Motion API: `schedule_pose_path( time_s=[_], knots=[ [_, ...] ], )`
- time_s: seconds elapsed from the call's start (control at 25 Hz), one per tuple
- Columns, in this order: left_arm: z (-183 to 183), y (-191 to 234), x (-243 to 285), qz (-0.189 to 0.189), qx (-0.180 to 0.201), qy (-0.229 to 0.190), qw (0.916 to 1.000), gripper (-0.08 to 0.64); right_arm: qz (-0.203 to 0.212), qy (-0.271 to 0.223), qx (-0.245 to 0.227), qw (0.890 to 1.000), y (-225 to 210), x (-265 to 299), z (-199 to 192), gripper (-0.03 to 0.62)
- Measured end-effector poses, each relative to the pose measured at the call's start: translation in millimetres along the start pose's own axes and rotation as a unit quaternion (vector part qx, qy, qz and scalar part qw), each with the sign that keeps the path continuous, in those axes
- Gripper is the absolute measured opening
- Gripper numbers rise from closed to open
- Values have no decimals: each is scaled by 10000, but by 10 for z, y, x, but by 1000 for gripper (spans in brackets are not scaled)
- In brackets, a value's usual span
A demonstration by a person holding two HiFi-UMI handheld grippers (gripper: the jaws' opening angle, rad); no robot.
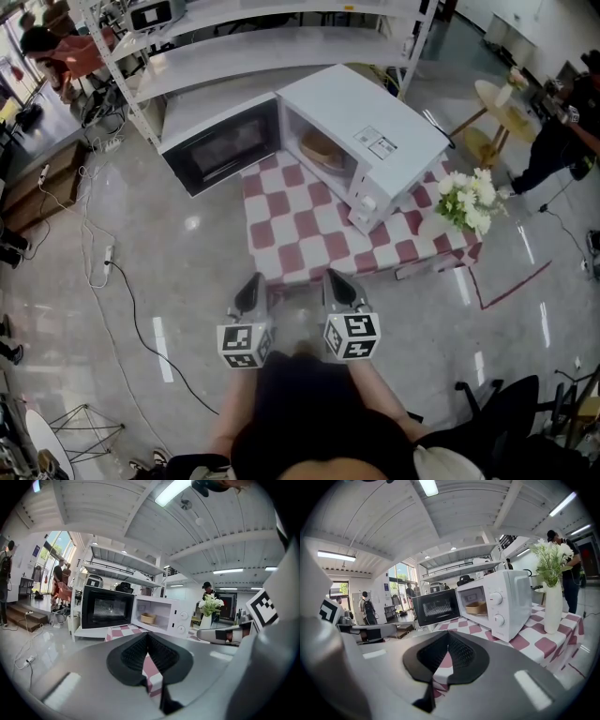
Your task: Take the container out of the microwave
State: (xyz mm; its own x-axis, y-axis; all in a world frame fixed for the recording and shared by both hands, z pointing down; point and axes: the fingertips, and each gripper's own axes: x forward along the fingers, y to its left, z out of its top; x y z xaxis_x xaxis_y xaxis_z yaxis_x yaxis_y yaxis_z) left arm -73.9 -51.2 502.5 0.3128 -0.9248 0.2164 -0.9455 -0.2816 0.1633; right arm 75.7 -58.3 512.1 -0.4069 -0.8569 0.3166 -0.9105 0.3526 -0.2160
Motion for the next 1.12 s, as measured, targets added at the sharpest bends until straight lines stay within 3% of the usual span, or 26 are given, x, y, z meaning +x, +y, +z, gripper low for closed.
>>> schedule_pose_path(
  time_s=[0.56, 1.12],
  knots=[
    [7, -70, 13, -116, 80, 48, 9999, 9, -240, -32, 216, 9995, -108, -138, -80, 2],
    [151, 58, 497, -259, 119, 125, 9995, 9, -417, -2, 347, 9985, -314, 209, 25, 2]
  ],
)
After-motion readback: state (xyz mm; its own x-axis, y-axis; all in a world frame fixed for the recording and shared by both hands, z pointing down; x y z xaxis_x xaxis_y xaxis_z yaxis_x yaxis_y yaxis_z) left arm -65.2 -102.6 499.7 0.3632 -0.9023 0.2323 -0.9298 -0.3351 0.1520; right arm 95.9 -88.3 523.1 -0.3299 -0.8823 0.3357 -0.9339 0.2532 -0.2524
